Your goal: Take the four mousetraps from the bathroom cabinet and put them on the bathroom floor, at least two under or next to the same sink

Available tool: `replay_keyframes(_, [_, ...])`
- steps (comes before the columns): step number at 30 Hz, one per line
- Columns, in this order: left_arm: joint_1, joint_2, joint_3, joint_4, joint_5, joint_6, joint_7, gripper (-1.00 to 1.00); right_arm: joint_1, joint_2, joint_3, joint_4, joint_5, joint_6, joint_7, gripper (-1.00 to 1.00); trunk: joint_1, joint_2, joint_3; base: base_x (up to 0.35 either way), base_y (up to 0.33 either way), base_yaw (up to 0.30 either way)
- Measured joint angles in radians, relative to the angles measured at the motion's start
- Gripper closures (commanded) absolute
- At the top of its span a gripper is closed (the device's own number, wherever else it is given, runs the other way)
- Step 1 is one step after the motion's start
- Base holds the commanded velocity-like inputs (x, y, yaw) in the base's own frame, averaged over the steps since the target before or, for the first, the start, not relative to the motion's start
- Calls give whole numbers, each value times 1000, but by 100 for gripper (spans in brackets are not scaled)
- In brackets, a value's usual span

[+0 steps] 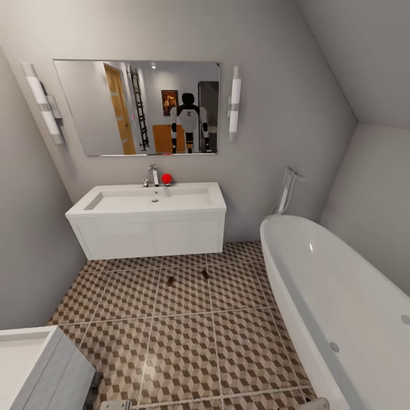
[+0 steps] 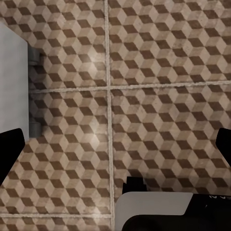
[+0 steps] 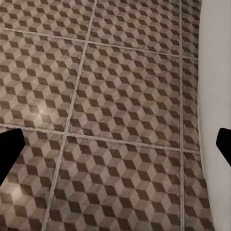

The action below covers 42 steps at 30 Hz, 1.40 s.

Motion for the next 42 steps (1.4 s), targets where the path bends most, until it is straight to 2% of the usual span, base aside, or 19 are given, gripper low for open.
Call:
replay_keyframes(21, [0, 0, 0, 0, 0, 0, -1, -100, 0, 2, 0, 0, 0, 0, 0, -100, 0, 0, 0, 0, 0, 7])
replay_keyframes(42, [0, 0, 0, 0, 0, 0, -2, -100, 0, 5, 0, 0, 0, 0, -1, -100, 0, 0, -18, 0, 0, 221])
